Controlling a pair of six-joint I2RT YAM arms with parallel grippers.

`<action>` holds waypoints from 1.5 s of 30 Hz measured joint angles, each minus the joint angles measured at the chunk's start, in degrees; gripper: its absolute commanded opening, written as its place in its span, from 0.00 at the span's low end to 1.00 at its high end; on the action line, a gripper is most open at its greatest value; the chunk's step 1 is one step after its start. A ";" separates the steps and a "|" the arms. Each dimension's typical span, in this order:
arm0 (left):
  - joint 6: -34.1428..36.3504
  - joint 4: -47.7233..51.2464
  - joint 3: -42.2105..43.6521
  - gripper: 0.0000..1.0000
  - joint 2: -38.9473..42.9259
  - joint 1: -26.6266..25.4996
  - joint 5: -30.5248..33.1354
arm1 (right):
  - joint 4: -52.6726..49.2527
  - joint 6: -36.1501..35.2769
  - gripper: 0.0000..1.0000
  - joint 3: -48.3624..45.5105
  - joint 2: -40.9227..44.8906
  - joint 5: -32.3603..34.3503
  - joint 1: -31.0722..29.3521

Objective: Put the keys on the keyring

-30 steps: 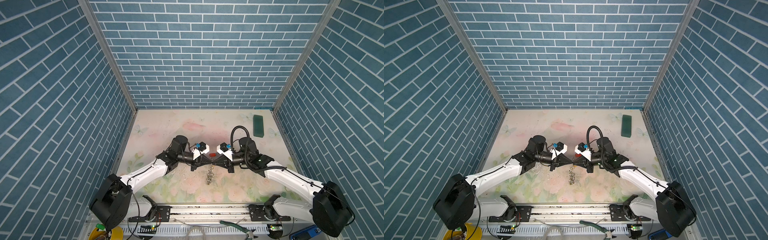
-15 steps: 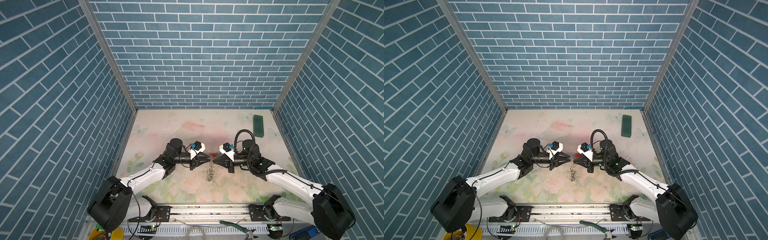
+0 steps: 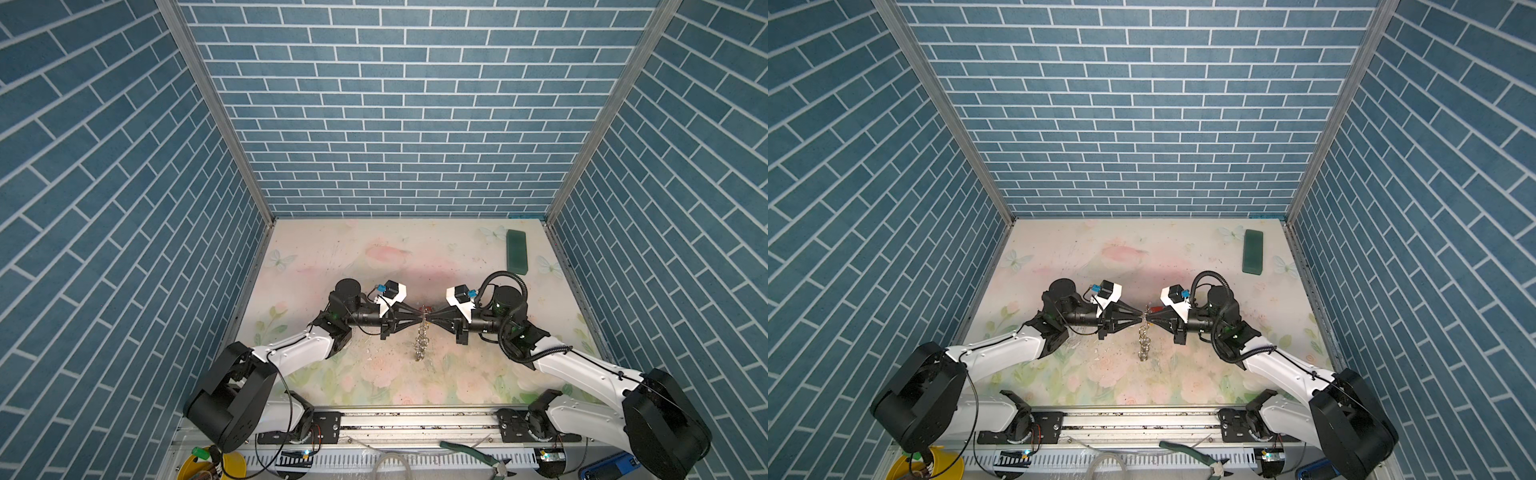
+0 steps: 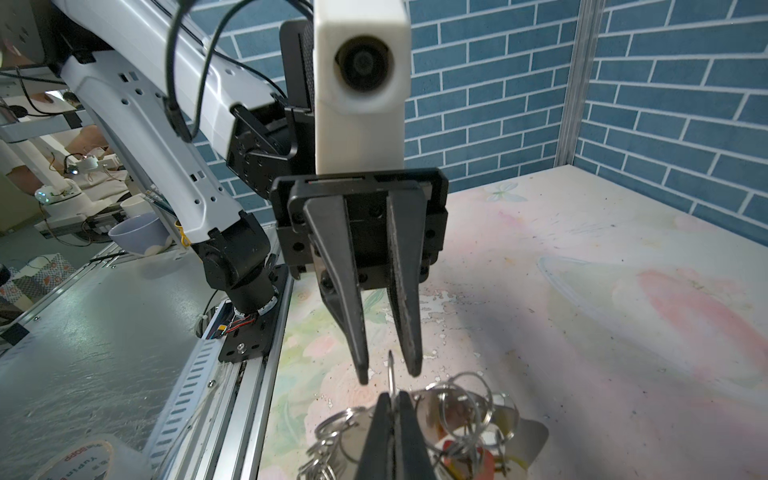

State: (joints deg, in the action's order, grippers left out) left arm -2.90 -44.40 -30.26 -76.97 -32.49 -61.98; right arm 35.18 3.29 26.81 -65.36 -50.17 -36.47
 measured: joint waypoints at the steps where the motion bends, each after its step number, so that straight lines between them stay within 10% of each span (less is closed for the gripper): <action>1: -0.33 -0.57 0.04 0.22 -0.15 0.00 -0.24 | 0.70 0.28 0.00 0.00 -0.02 0.00 0.00; 28: -3.98 -4.87 -0.02 0.00 -1.79 0.70 -1.31 | 11.61 6.73 0.00 -0.20 -6.14 -3.69 -0.11; 34: 0.68 4.76 -0.79 0.00 -0.83 0.13 -0.55 | 1.99 1.86 0.17 -0.09 -3.69 -2.34 -0.07; 45: 15.02 27.61 -6.16 0.00 0.96 -2.32 1.97 | -18.88 -9.25 0.16 5.64 0.90 -0.26 -0.07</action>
State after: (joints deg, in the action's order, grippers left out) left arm 12.12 -16.80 -36.42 -76.01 -34.81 -60.01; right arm 16.29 -5.96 32.45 -64.47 -50.43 -36.53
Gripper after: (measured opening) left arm 0.049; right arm 0.166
